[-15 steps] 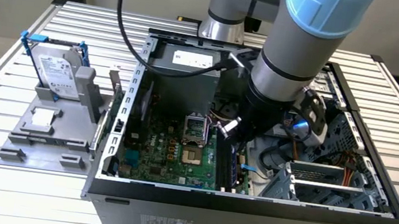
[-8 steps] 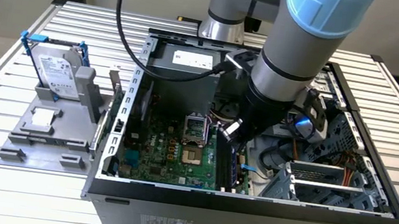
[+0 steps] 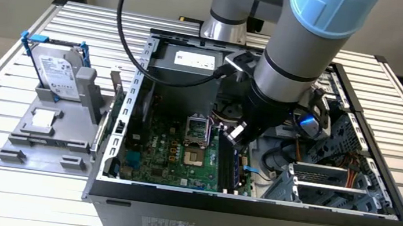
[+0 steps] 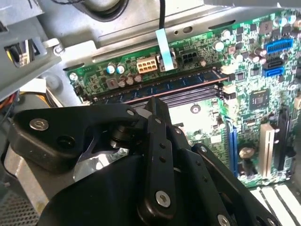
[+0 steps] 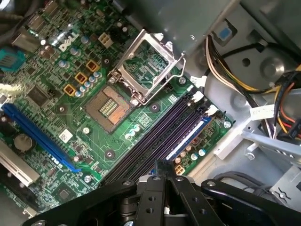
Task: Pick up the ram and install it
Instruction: 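Press down the ram until it locks into place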
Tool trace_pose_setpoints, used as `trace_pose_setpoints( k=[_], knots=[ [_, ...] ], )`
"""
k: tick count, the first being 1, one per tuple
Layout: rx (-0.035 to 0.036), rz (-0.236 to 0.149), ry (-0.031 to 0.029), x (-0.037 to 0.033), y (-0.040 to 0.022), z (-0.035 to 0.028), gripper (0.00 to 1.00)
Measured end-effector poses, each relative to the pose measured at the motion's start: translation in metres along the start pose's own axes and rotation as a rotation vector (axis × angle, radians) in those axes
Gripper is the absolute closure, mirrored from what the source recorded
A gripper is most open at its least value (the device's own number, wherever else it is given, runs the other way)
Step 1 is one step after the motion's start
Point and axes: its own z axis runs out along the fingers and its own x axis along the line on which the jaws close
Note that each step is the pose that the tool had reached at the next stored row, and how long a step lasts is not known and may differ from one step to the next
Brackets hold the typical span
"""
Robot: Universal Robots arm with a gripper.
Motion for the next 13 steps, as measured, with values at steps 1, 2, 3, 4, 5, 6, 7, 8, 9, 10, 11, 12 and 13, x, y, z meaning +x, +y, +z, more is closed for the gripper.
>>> trace_pose_setpoints(
  k=[1,2,3,4,5,6,7,8,9,10,11,12,13],
  knots=[
    [-0.0002,-0.013,0.0005,0.0000,0.0000,0.0000,1.00],
    [-0.0002,-0.029,0.0012,0.0000,0.0000,0.0000,1.00],
    [-0.0003,-0.044,0.0019,0.0000,0.0000,0.0000,1.00],
    [-0.0004,-0.057,0.0025,0.0000,0.0000,0.0000,1.00],
    [-0.0005,-0.070,0.0030,0.0000,0.0000,0.0000,1.00],
    [-0.0006,-0.083,0.0036,0.0000,0.0000,0.0000,1.00],
    [-0.0006,-0.097,0.0042,0.0000,0.0000,0.0000,1.00],
    [-0.0007,-0.111,0.0048,0.0000,0.0000,0.0000,1.00],
    [-0.0009,-0.125,0.0054,0.0000,0.0000,0.0000,1.00],
    [-0.0009,-0.139,0.0060,0.0000,0.0000,0.0000,1.00],
    [-0.0010,-0.152,0.0066,0.0000,0.0000,0.0000,1.00],
    [-0.0011,-0.164,0.0072,0.0000,0.0000,0.0000,1.00],
    [-0.0012,-0.173,0.0075,-0.0001,-0.0001,0.0000,1.00]
  ],
)
